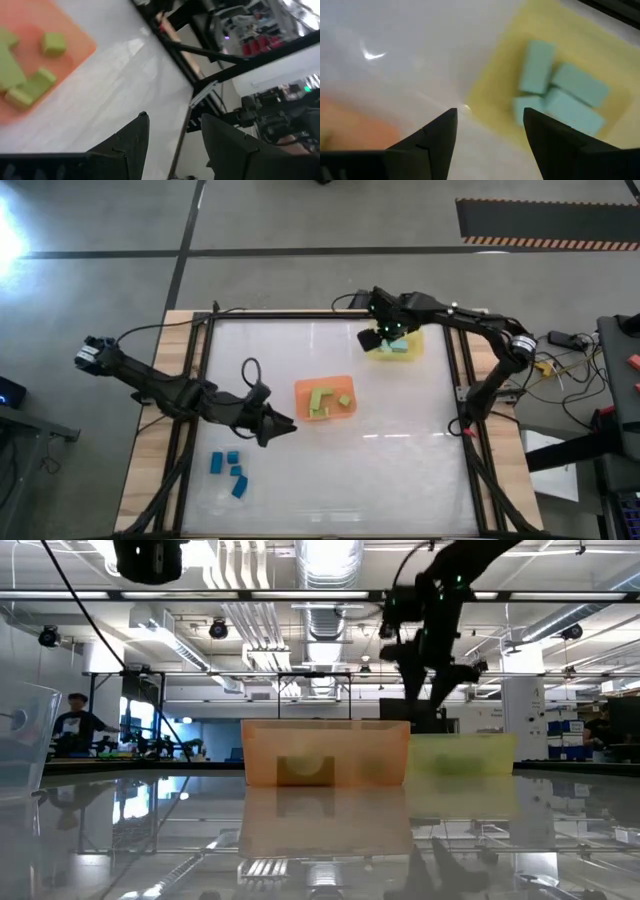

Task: Sort & place blocks by color
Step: Return to Home Position

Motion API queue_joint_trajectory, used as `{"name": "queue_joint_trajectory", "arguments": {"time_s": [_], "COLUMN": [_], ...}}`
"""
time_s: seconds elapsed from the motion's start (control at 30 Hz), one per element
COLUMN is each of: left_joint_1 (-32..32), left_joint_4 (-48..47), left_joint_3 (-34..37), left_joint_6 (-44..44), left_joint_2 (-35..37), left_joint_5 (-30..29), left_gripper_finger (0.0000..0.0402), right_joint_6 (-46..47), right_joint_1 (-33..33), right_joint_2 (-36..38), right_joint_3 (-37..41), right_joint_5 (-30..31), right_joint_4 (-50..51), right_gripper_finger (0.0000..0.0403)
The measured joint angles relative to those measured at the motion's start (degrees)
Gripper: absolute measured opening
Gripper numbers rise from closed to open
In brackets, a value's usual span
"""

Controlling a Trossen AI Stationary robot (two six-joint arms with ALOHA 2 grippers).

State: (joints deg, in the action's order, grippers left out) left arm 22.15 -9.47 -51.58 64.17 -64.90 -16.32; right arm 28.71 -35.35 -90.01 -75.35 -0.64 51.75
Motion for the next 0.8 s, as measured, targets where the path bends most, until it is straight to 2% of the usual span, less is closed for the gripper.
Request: {"name": "queue_joint_trajectory", "arguments": {"time_s": [0.13, 0.3, 0.47, 0.63, 0.7, 0.8], "left_joint_1": [0.0, 0.0, 0.0, 0.0, 0.0, 0.0], "left_joint_4": [-0.4, -3.6, -6.1, -5.8, -4.7, -2.1], "left_joint_3": [0.5, 2.2, 5.1, 8.3, 9.6, 11.3], "left_joint_6": [-7.1, -17.4, -18.3, -18.1, -17.8, -25.2], "left_joint_2": [4.8, 13.1, 20.4, 25.1, 26.1, 27.2], "left_joint_5": [0.0, -0.2, -0.9, -1.0, -1.0, -0.9], "left_gripper_finger": [0.0164, 0.0164, 0.0164, 0.0164, 0.0164, 0.0164], "right_joint_6": [-1.0, -8.5, -13.7, -9.0, -10.9, -17.4], "right_joint_1": [7.2, 17.0, 25.5, 31.4, 33.3, 35.5], "right_joint_2": [5.1, 12.6, 20.1, 25.6, 27.4, 30.2], "right_joint_3": [0.8, 4.3, 10.4, 14.4, 16.2, 19.7], "right_joint_5": [0.3, 0.3, 0.6, 0.6, 1.0, 0.6], "right_joint_4": [-2.8, -14.4, -28.6, -33.8, -35.5, -40.5], "right_gripper_finger": [0.0209, 0.0204, 0.0203, 0.0203, 0.0203, 0.0203]}}
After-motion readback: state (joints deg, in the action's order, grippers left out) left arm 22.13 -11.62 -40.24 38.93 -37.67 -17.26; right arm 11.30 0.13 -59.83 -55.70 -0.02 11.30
